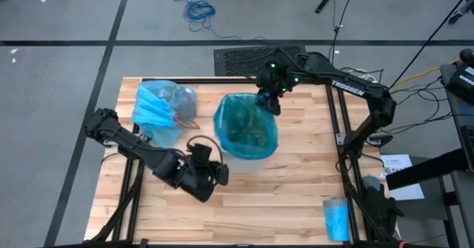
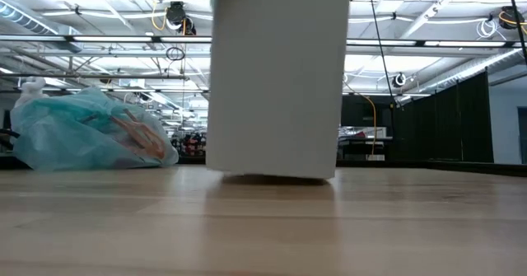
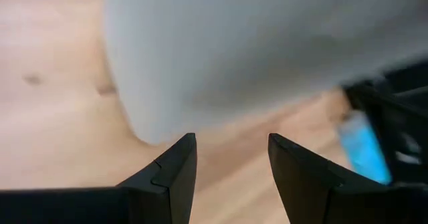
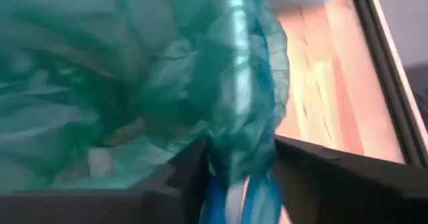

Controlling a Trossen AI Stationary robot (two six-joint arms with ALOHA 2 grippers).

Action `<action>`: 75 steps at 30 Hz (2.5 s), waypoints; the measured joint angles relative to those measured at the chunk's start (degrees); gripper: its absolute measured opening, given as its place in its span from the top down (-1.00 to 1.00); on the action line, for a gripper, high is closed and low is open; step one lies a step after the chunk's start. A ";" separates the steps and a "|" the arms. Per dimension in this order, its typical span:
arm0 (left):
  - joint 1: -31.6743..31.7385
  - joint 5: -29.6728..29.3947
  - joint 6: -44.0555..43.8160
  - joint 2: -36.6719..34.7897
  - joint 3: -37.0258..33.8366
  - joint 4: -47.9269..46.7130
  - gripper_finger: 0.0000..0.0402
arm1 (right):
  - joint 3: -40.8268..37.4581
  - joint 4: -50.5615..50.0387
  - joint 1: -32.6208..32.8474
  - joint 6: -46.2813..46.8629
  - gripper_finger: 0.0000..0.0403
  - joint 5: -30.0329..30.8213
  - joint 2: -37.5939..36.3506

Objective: Place trash/remove bag and relplace
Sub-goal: Insert the new blue trash bag into the white trash bin

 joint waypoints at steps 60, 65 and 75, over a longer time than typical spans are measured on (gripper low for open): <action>17.80 20.59 17.63 -15.32 0.02 8.33 0.02 | -0.12 -3.63 -0.11 7.73 0.60 10.02 -5.50; 20.04 21.15 19.15 -15.32 0.02 8.61 0.02 | -0.12 -3.49 -0.11 7.71 0.60 9.99 -5.43; 20.07 23.83 20.66 -13.87 0.02 11.89 0.15 | -0.12 -3.09 -0.86 7.71 0.60 10.08 -5.27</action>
